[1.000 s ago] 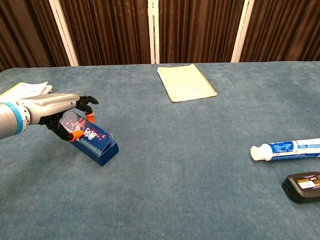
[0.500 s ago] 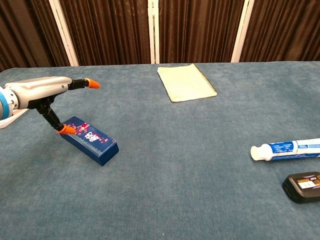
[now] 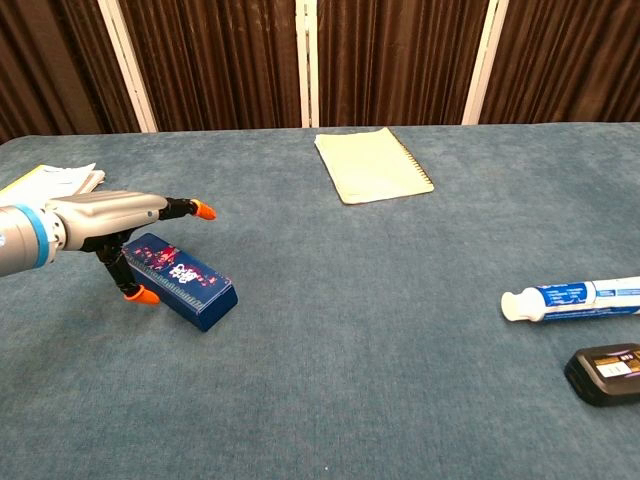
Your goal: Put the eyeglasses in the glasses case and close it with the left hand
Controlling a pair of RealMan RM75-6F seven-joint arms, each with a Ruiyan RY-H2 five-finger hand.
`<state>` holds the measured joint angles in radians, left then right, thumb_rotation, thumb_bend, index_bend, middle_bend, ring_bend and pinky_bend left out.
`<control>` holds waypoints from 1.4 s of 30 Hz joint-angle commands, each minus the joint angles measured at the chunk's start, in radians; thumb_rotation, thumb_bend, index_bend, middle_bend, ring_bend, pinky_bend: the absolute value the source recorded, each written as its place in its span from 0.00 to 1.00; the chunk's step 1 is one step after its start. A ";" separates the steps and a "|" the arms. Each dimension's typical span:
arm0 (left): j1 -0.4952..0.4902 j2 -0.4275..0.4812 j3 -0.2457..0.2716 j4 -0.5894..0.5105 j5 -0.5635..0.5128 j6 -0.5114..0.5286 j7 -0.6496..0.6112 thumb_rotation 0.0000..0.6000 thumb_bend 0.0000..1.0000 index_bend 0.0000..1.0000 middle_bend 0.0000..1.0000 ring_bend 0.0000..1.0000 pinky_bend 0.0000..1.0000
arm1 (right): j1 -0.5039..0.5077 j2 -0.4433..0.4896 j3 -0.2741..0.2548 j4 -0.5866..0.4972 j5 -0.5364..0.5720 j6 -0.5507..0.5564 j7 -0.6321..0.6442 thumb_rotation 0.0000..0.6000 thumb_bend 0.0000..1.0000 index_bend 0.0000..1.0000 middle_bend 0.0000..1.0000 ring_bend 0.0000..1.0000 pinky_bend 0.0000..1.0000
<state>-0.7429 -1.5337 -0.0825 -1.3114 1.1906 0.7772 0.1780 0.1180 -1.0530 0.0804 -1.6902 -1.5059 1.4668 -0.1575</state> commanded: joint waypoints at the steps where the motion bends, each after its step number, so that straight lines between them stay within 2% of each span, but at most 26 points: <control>1: -0.004 -0.012 -0.002 0.015 0.001 -0.003 -0.005 1.00 0.19 0.13 0.03 0.02 0.14 | 0.000 0.000 0.001 0.001 0.001 -0.001 0.003 1.00 0.00 0.00 0.00 0.00 0.00; 6: -0.008 -0.016 -0.003 0.024 -0.007 -0.009 -0.002 1.00 0.21 0.28 0.18 0.14 0.26 | 0.000 0.001 0.001 0.002 0.001 0.000 0.007 1.00 0.00 0.00 0.00 0.00 0.00; 12: -0.009 -0.018 -0.002 0.023 -0.019 -0.010 0.014 1.00 0.23 0.42 0.23 0.18 0.30 | 0.000 0.001 -0.001 0.000 -0.001 0.001 0.005 1.00 0.00 0.00 0.00 0.00 0.00; 19: -0.009 -0.017 -0.003 0.017 -0.034 -0.006 0.031 1.00 0.24 0.48 0.25 0.19 0.30 | 0.000 0.001 -0.001 -0.001 -0.001 0.000 0.005 1.00 0.00 0.00 0.00 0.00 0.00; 22: -0.008 -0.013 -0.002 0.010 -0.036 -0.010 0.025 1.00 0.18 0.39 0.18 0.15 0.26 | 0.000 0.002 -0.001 -0.001 -0.001 0.000 0.007 1.00 0.00 0.00 0.00 0.00 0.00; 24: -0.007 -0.004 0.000 -0.001 -0.032 -0.017 0.011 1.00 0.05 0.16 0.04 0.04 0.13 | 0.000 0.003 -0.001 -0.002 -0.002 0.001 0.010 1.00 0.00 0.00 0.00 0.00 0.00; 26: -0.004 0.008 -0.003 -0.016 -0.026 -0.010 0.000 1.00 0.00 0.02 0.00 0.00 0.02 | -0.001 0.004 -0.001 -0.002 -0.003 0.003 0.012 1.00 0.00 0.00 0.00 0.00 0.00; 27: -0.001 0.015 -0.004 -0.025 -0.020 -0.004 -0.007 1.00 0.00 0.00 0.00 0.00 0.00 | -0.001 0.005 -0.001 -0.003 -0.004 0.003 0.014 1.00 0.00 0.00 0.00 0.00 0.00; 30: 0.010 0.036 -0.007 -0.051 0.001 0.030 -0.014 1.00 0.00 0.00 0.00 0.00 0.00 | -0.003 0.007 -0.003 -0.005 -0.009 0.007 0.018 1.00 0.00 0.00 0.00 0.00 0.00; 37: 0.073 0.138 -0.020 -0.170 0.041 0.182 -0.003 1.00 0.00 0.00 0.00 0.00 0.00 | -0.008 0.015 -0.006 -0.012 -0.028 0.023 0.031 1.00 0.00 0.00 0.00 0.00 0.00; 42: 0.222 0.275 -0.007 -0.354 0.014 0.455 0.159 1.00 0.00 0.00 0.00 0.00 0.00 | -0.018 0.028 -0.010 -0.018 -0.058 0.051 0.062 1.00 0.00 0.00 0.00 0.00 0.00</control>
<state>-0.6159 -1.3469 -0.0978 -1.5416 1.2181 1.0819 0.2328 0.1032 -1.0290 0.0718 -1.7070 -1.5583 1.5126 -0.1021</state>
